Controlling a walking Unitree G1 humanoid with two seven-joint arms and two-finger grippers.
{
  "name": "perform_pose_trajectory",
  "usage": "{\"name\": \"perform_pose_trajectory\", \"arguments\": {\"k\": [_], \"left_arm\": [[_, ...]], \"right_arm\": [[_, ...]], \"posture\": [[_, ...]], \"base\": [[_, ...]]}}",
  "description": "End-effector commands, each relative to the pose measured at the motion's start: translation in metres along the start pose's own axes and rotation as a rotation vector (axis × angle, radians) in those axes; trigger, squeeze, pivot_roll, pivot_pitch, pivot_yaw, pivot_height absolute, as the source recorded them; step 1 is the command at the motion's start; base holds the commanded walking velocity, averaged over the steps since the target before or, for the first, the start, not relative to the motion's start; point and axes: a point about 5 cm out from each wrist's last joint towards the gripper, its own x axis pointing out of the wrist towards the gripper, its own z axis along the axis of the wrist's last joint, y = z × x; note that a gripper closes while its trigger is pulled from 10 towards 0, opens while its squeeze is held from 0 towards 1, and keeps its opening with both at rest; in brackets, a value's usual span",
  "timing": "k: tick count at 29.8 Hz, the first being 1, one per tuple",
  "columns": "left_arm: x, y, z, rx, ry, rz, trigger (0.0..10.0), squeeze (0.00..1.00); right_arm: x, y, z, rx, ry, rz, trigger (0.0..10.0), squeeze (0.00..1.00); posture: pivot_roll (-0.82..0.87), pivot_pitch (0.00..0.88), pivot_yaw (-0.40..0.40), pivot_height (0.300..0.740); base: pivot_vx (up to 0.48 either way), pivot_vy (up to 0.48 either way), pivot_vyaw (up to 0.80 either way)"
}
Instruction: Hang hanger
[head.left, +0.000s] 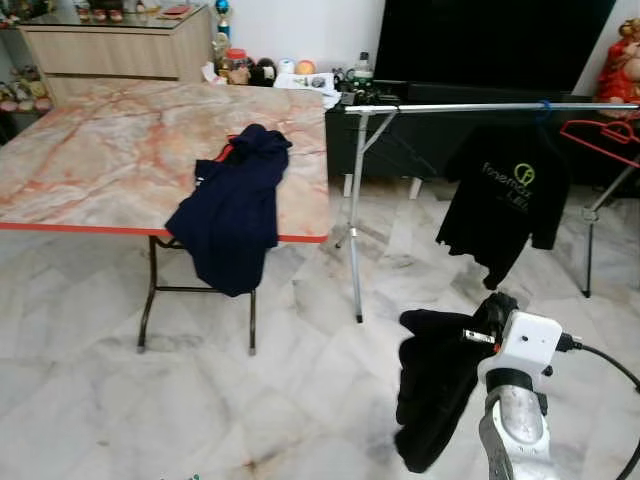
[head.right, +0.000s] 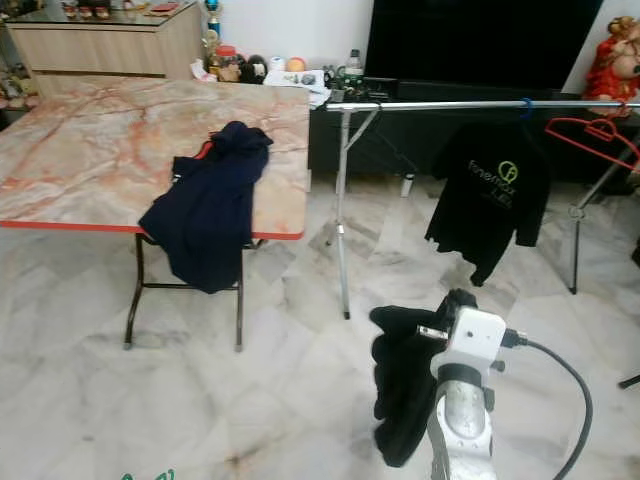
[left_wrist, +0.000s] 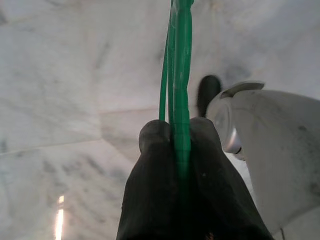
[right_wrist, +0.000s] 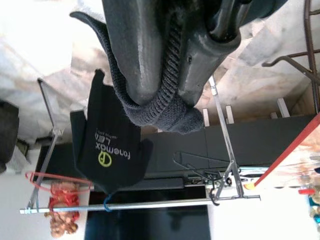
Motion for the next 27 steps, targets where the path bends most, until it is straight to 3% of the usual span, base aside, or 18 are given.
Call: {"name": "perform_pose_trajectory", "arguments": {"k": [1,27], "left_arm": [[-0.0011,0.0036,-0.0075,0.005,0.034,0.008,10.0,0.0],[-0.0005,0.0001,-0.0058,-0.003,0.026,0.007,10.0,0.0]], "right_arm": [[0.0005,-0.0028,0.0025,0.003,-0.015,-0.02,10.0,0.0],[0.005,0.0035,0.0042,-0.004,-0.03,0.014,10.0,0.0]], "posture": [[-0.03,0.058,-0.008,0.74],[-0.01,0.011,-0.021,0.74]], "base": [[0.0,0.401,0.0],[0.0,0.4,0.0]]}}
